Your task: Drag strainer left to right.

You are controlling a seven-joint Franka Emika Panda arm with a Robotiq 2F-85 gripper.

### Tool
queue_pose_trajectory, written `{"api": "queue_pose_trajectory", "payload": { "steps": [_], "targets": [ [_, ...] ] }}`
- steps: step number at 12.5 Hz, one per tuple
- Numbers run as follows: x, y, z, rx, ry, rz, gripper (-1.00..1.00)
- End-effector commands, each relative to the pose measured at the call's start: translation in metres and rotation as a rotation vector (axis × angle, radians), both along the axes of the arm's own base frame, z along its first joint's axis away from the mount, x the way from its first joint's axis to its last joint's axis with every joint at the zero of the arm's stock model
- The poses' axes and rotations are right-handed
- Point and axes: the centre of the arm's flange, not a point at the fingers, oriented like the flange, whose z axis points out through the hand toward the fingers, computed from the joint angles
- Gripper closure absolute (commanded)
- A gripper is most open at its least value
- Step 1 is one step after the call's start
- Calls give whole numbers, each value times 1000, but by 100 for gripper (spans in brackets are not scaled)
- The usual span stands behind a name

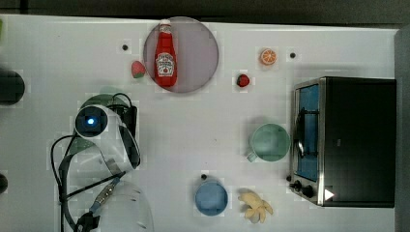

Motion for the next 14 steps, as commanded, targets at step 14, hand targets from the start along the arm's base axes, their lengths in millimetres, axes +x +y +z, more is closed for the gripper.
{"api": "queue_pose_trajectory", "payload": {
  "steps": [14],
  "targets": [
    [10,-166,26,-55,-26,88,-100]
  ]
}}
